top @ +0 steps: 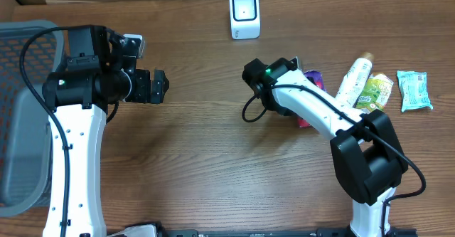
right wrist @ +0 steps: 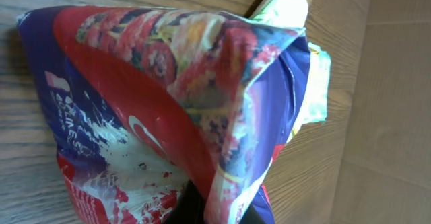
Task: Scan the item barcode
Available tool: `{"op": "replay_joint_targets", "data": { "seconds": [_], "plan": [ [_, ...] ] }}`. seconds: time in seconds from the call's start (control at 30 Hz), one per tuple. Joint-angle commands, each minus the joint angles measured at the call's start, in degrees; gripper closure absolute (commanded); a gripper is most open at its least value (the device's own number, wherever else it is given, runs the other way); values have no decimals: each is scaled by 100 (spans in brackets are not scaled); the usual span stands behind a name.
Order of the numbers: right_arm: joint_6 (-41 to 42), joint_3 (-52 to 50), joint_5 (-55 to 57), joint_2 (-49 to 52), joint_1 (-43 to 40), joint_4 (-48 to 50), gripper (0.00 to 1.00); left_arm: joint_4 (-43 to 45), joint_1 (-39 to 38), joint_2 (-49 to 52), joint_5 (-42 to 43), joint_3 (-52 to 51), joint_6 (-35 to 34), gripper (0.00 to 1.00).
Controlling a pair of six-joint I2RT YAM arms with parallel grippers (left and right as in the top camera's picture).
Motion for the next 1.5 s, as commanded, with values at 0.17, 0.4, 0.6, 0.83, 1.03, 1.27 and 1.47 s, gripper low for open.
{"op": "replay_joint_targets", "data": {
  "seconds": [0.17, 0.4, 0.6, 0.83, 1.03, 1.27, 1.47],
  "plan": [
    [-522, 57, -1158, -46, 356, 450, 95, 22, -37, 2, 46, 13, 105, 0],
    [-522, 57, -2590, -48, 739, 549, 54, 22, -37, 2, 46, 13, 105, 0],
    [-566, 57, -3565, -48, 1012, 619, 29, 22, -37, 2, 46, 13, 105, 0],
    [-1086, 566, -4811, -243, 1207, 767, 15, 22, -37, 4, 46, 13, 105, 0],
    [-1075, 1161, -4841, -846, 796, 693, 4, 22, -37, 2, 46, 13, 107, 0],
    [-824, 1228, -5399, -1220, -811, 345, 0, 22, -37, 2, 46, 13, 105, 1],
    [-136, 407, -6605, -1185, -2070, 411, 0, 22, -37, 2, 46, 13, 105, 0]
  ]
}}
